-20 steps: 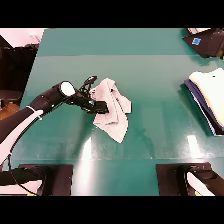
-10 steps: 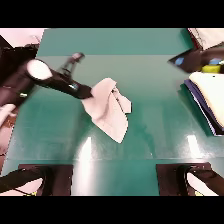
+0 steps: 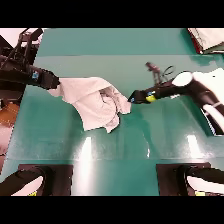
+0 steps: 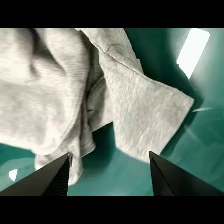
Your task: Fold the shirts.
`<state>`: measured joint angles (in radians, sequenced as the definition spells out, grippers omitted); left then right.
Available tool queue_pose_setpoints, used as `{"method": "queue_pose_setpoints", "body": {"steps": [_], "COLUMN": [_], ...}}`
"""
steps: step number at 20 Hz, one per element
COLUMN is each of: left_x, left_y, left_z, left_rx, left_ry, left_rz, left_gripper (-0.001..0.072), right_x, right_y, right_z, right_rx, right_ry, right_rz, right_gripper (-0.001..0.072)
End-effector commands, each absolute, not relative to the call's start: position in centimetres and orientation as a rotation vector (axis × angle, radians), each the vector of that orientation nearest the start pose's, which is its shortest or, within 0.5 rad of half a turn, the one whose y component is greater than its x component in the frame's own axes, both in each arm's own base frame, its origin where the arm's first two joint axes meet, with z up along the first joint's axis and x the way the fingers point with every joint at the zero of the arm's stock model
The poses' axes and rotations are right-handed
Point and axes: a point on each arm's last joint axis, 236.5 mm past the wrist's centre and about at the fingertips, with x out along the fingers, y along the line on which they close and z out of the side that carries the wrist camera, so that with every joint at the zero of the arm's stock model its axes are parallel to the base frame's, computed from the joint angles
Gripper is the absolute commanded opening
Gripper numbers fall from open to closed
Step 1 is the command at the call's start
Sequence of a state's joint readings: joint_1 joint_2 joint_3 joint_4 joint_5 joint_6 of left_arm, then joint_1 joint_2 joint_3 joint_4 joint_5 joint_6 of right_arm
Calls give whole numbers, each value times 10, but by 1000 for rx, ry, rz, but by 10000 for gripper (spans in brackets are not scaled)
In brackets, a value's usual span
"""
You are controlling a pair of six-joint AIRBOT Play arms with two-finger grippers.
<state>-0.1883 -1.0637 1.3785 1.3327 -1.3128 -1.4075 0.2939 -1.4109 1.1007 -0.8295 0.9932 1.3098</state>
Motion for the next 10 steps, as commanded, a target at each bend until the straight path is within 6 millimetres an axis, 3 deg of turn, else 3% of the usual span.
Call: {"method": "queue_pose_setpoints", "body": {"steps": [1, 7, 8, 9, 10], "left_x": [349, 346, 346, 346, 346], "left_y": [-114, -114, -113, -114, -114], "left_z": [166, 164, 164, 164, 164], "left_rx": [87, 89, 90, 89, 89], "left_ry": [989, 1005, 1005, 1006, 1007], "left_rz": [-415, -417, -416, -417, -417], "left_gripper": [22, 22, 22, 22, 22], "right_x": [368, 393, 395, 397, 401], "right_y": [273, 284, 285, 285, 285], "right_z": [-50, -68, -68, -67, -66], "right_rx": [322, 320, 320, 313, 309], "right_ry": [1304, 1315, 1311, 1304, 1289], "right_rz": [659, 656, 657, 658, 653], "right_gripper": [559, 549, 444, 194, 16]}}
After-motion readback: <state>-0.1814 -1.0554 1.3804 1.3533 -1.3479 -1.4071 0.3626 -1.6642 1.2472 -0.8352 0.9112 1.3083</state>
